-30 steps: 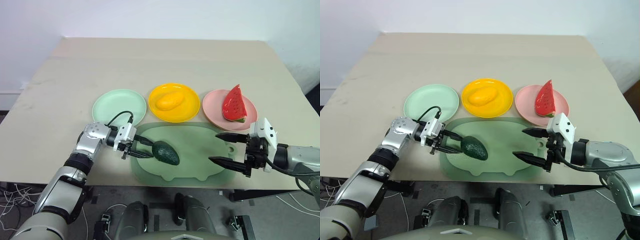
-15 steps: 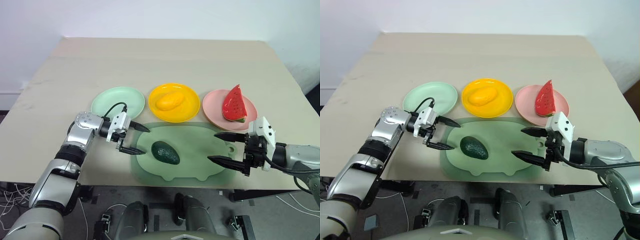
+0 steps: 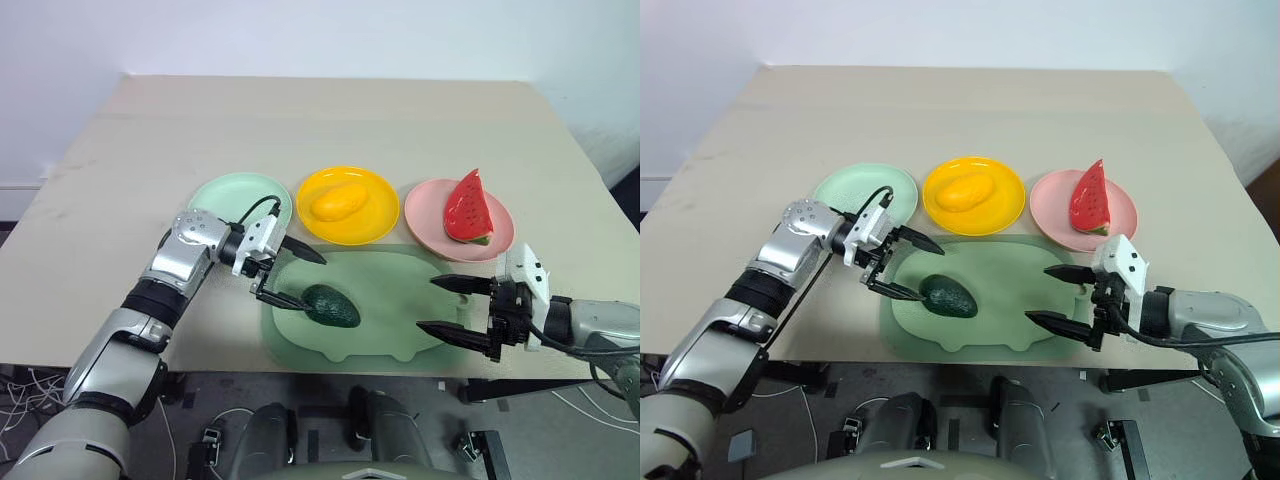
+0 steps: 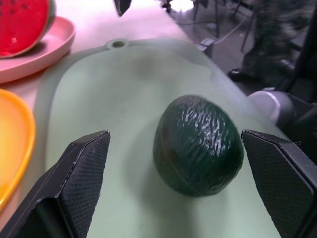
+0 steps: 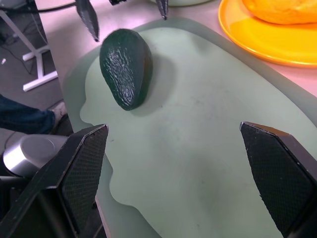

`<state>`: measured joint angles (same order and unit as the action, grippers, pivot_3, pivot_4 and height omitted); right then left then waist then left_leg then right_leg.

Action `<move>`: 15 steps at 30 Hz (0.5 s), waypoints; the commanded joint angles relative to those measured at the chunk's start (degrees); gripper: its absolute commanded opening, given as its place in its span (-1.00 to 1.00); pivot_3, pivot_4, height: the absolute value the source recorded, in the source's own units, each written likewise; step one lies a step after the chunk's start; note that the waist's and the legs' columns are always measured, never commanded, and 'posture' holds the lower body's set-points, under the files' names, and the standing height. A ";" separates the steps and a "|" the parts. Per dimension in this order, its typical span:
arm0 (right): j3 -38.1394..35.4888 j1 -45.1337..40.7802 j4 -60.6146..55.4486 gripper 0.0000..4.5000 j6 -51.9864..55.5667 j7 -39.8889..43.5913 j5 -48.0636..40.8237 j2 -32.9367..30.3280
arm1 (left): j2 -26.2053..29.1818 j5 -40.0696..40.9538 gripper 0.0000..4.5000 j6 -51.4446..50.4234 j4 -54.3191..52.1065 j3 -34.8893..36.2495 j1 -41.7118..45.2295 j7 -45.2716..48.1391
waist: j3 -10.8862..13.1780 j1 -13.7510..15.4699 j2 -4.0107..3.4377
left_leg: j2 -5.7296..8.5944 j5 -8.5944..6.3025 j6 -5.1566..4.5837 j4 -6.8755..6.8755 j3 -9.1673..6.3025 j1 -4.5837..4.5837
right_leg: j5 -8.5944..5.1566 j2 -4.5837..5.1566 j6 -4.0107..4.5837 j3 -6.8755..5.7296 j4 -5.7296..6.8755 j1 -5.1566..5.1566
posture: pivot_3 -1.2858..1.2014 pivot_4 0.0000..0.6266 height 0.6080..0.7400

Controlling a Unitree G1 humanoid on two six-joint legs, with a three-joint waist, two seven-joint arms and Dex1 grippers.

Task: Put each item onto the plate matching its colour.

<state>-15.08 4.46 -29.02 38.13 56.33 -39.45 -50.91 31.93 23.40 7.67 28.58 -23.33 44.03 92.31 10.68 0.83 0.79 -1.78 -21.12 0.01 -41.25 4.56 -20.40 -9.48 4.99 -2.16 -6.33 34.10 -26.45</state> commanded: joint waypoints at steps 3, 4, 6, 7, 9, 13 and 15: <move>-1.64 0.33 -0.64 1.00 -1.47 0.28 0.22 -0.51 | -0.37 0.77 0.98 -0.40 -2.42 -0.65 -0.66 0.19 | 0.00 0.03 0.00 | 0.00 0.00 0.00 -0.01 0.00 -0.01 | 0.00 0.00 0.00 0.00 0.00 0.00 | 0.03 -0.52 0.89; -1.63 0.36 -0.70 1.00 -1.43 0.16 0.20 -0.40 | -0.68 0.46 0.98 -0.19 -2.23 -0.69 -0.69 0.19 | 0.00 0.05 0.00 | 0.00 0.00 0.00 -0.01 0.00 -0.01 | 0.00 0.00 0.00 0.00 0.00 0.00 | 0.03 -0.52 0.89; -1.51 0.36 -0.77 1.00 -1.42 -0.04 0.26 -0.24 | -1.59 -0.47 0.98 -0.04 -1.64 -0.63 -0.78 0.19 | 0.00 0.07 0.00 | 0.01 0.00 0.00 -0.02 -0.01 -0.01 | 0.00 0.00 0.00 0.00 -0.01 0.01 | 0.03 -0.52 0.89; -1.47 0.36 -0.80 1.00 -1.42 -0.12 0.25 -0.19 | -2.00 -0.82 0.98 0.16 -1.32 -0.58 -0.78 0.19 | 0.00 0.07 0.00 | 0.01 0.00 0.00 -0.02 -0.01 -0.01 | 0.00 0.00 0.00 0.00 -0.01 0.01 | 0.03 -0.52 0.89; -1.44 0.50 -0.97 1.00 -1.42 -0.34 0.21 -0.06 | -2.93 -1.58 0.98 0.63 -0.77 -0.26 -0.99 0.19 | 0.00 0.04 0.00 | 0.01 0.00 0.00 -0.02 -0.01 -0.01 | 0.00 0.00 0.00 0.00 -0.01 0.01 | 0.03 -0.52 0.89; -1.63 0.92 -1.19 1.00 -1.41 -0.79 0.11 0.12 | -4.93 -3.24 0.98 0.89 0.09 0.09 -1.20 0.19 | 0.00 0.02 0.00 | 0.01 0.00 0.00 -0.02 0.00 -0.01 | 0.00 0.00 0.00 0.00 -0.01 0.01 | 0.03 -0.52 0.89; -1.68 1.06 -1.24 1.00 -1.46 -0.97 0.08 0.13 | -5.61 -3.88 0.98 0.99 0.26 0.21 -1.35 0.19 | 0.00 0.04 0.00 | 0.01 0.00 0.00 -0.02 0.00 -0.01 | 0.00 0.00 0.00 0.00 -0.01 0.01 | 0.03 -0.52 0.89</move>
<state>-15.09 5.51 -29.02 37.44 55.53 -38.98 -50.77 26.56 20.01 8.01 29.26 -23.90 42.76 92.32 10.68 0.87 0.79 -1.77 -21.12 0.00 -41.28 4.55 -20.41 -9.48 4.99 -2.16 -6.33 34.09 -26.44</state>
